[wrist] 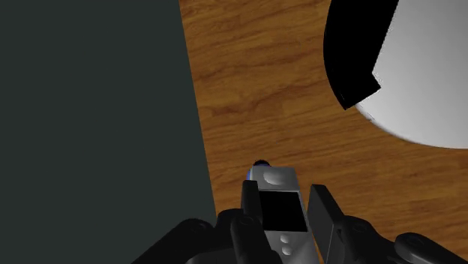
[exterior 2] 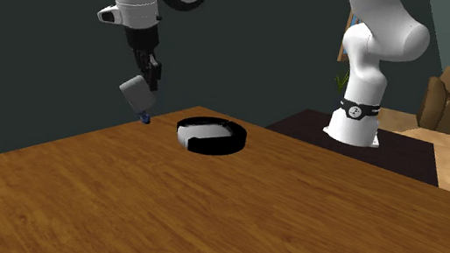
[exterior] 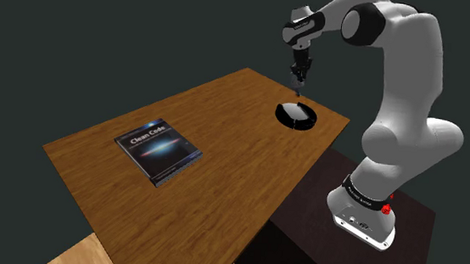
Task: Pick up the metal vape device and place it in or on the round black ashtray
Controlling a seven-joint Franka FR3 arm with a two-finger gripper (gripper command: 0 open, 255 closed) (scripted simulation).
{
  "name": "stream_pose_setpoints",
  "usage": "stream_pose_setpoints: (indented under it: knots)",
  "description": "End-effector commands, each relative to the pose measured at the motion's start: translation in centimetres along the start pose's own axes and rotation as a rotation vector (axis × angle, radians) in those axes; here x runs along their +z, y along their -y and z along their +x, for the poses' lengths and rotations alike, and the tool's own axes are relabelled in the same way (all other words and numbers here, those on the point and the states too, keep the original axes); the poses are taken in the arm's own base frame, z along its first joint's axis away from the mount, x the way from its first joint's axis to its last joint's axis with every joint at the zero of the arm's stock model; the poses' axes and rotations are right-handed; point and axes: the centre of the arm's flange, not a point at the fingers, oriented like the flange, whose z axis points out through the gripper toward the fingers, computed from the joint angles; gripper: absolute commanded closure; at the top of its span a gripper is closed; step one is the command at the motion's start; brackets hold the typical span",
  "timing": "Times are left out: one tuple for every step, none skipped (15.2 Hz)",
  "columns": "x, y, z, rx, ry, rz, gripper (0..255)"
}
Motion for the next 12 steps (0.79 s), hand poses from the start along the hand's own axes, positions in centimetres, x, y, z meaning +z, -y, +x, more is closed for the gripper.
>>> stream_pose_setpoints:
  knots:
    - [-1.1, -0.3, -0.3, 0.0, 0.0, 0.0, 255]
    - [-1.6, -0.4, -0.5, 0.0, 0.0, 0.0, 255]
    - [-1.9, -0.5, -0.6, 0.0, 0.0, 0.0, 255]
    - [-1.9, 0.5, -1.5, 0.0, 0.0, 0.0, 255]
    - [-1.8, 1.4, -2.4, 0.0, 0.0, 0.0, 255]
    - [-1.7, 2.4, -3.3, 0.0, 0.0, 0.0, 255]
    - [-1.7, 3.3, -4.2, 0.0, 0.0, 0.0, 255]
    - [-1.6, 4.2, -5.2, 0.0, 0.0, 0.0, 255]
    - [-1.5, 5.2, -6.1, 0.0, 0.0, 0.0, 255]
    - [-1.4, 6.1, -7.0, 0.0, 0.0, 0.0, 255]
    - [-1.4, 7.1, -7.9, 0.0, 0.0, 0.0, 255]
    - [-1.3, 8.0, -8.8, 0.0, 0.0, 0.0, 255]
